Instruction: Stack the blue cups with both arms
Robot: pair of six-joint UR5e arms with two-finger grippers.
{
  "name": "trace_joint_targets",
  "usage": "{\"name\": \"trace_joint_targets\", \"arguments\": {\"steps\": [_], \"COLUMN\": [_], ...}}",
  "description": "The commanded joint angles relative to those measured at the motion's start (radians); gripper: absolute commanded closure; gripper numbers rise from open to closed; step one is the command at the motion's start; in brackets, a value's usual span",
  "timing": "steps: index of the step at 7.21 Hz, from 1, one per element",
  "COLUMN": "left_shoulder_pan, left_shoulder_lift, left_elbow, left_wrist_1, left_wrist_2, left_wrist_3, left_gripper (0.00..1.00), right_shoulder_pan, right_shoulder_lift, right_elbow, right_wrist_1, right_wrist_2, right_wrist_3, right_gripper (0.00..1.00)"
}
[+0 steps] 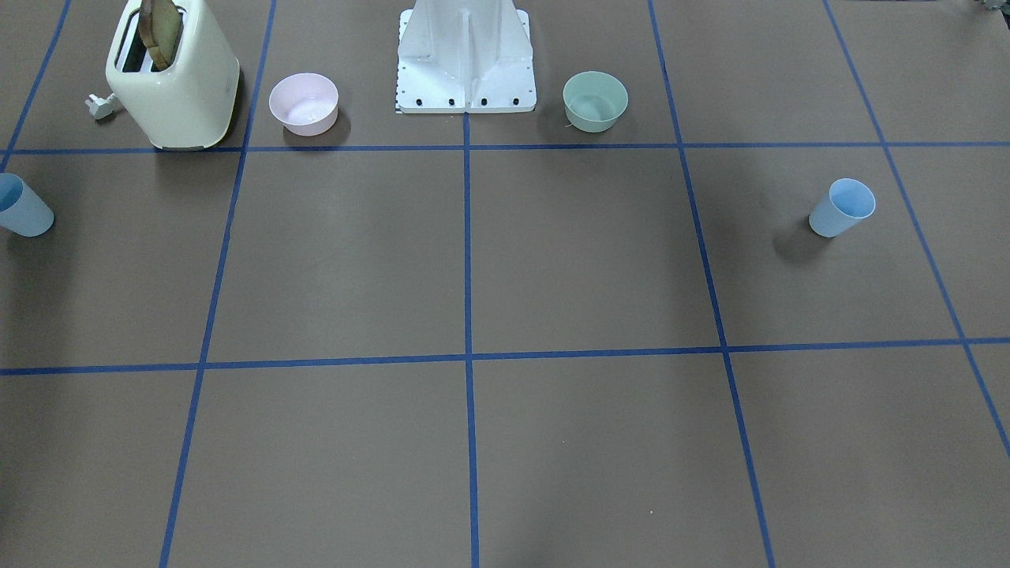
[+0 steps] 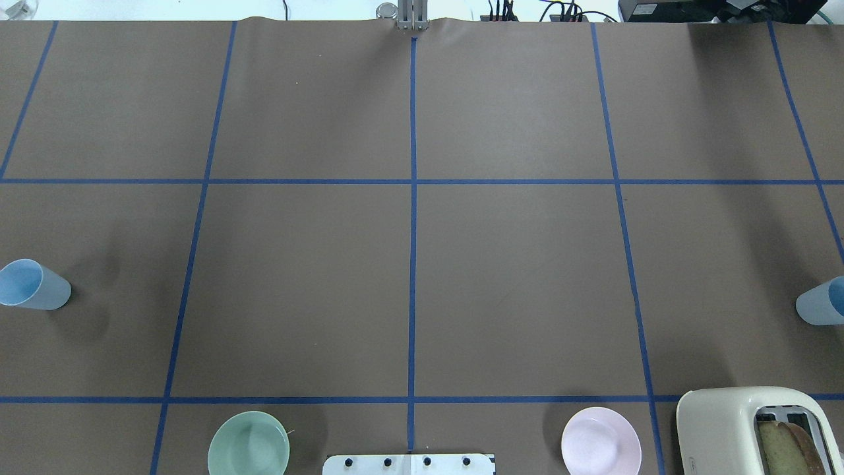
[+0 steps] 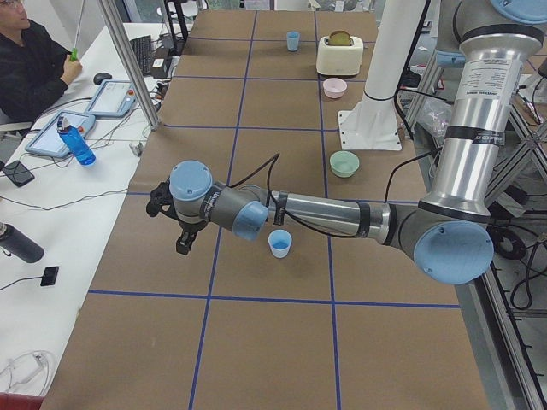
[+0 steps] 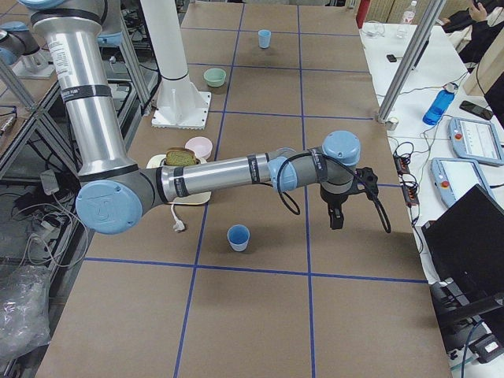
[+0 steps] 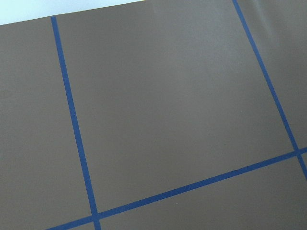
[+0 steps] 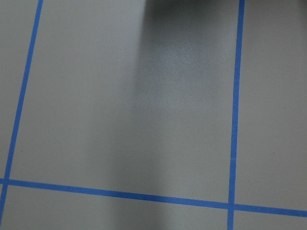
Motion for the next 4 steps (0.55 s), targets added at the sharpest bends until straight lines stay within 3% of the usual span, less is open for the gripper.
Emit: {"name": "trace_joint_targets", "arguments": {"steps": [1, 3, 4], "left_shoulder_pan": [0.001, 0.028, 0.089], "left_shoulder_lift": [0.000, 0.001, 0.023], "left_elbow": [0.000, 0.000, -0.001], "left_wrist_1": [0.000, -0.003, -0.059], "left_wrist_2": [0.001, 0.004, 0.006], "left_wrist_3": [0.000, -0.012, -0.132], "left_gripper": [0.02, 0.01, 0.01], "right_shoulder_pan": [-0.008, -0.040, -0.043], "right_shoulder_lift": [0.001, 0.016, -0.037], "right_elbow": [-0.002, -0.001, 0.017], "right_wrist_1": [0.000, 0.000, 0.009], "right_wrist_2": [-0.003, -0.035, -0.064], "right_wrist_3": [0.000, 0.026, 0.029], "right_gripper": [0.00, 0.00, 0.00]}}
